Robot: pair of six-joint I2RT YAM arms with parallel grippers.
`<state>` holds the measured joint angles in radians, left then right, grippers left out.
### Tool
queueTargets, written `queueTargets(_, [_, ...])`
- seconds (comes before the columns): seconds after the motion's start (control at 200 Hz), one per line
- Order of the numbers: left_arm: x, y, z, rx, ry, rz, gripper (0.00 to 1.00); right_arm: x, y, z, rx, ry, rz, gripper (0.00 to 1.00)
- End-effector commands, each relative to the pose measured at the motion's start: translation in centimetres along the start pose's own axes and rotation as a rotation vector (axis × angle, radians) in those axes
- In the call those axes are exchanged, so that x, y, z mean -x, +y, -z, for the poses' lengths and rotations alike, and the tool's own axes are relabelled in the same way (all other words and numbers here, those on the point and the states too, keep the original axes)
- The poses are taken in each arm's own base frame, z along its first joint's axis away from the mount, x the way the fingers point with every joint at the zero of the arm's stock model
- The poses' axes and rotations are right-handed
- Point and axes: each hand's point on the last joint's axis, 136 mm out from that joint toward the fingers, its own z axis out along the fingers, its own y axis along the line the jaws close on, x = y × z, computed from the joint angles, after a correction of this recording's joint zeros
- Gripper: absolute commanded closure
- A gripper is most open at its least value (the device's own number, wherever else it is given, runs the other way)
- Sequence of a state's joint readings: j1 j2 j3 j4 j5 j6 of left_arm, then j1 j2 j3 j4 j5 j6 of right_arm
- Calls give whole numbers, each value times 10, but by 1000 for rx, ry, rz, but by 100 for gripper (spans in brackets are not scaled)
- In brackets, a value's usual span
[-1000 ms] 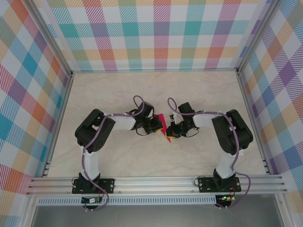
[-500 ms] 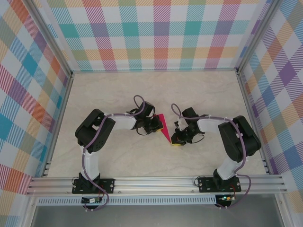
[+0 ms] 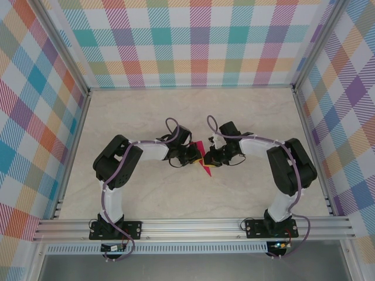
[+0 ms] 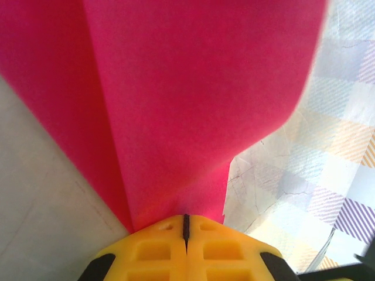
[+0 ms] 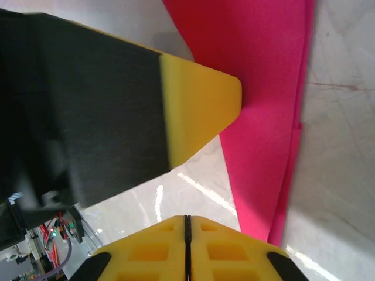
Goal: Fold a paper plane with a square sheet of paper (pick it up from the middle)
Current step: Fold the wing for the fifth time at the center of the table.
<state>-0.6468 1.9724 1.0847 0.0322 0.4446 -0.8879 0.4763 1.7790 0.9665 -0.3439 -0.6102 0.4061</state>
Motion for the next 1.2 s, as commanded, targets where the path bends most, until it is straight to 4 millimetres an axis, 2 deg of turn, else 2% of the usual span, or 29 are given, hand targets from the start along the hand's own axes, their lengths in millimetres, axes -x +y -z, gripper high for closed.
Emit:
queueTargets(0.0, [-16,68,-11,231,31,69,97,0,1,-10,19,36,1,91])
queueTargets(0.155, [-17,75,-10,260,31,77,98,-11,-21,-19,-43,75,-32,92])
queueTargets(0.34, [-17,81,-7,300,28,83,98,-35,-42,-22,-69,117,-77,94])
queueTargets(0.59, [-17,86,-8,318,28,90,98,-70,-57,-16,-54,128,-135,95])
queueTargets(0.715, [-17,86,-8,318,27,88,98,-76,-55,-11,-12,103,-151,95])
queueTargets(0.81, [-17,85,-8,312,30,86,98,-72,-46,-5,3,78,-128,95])
queueTargets(0.995, [-15,72,-9,261,30,62,98,-36,-6,21,66,-45,-7,94])
queueTargets(1.195, [-13,65,-8,236,27,43,97,-3,2,10,108,-65,17,96])
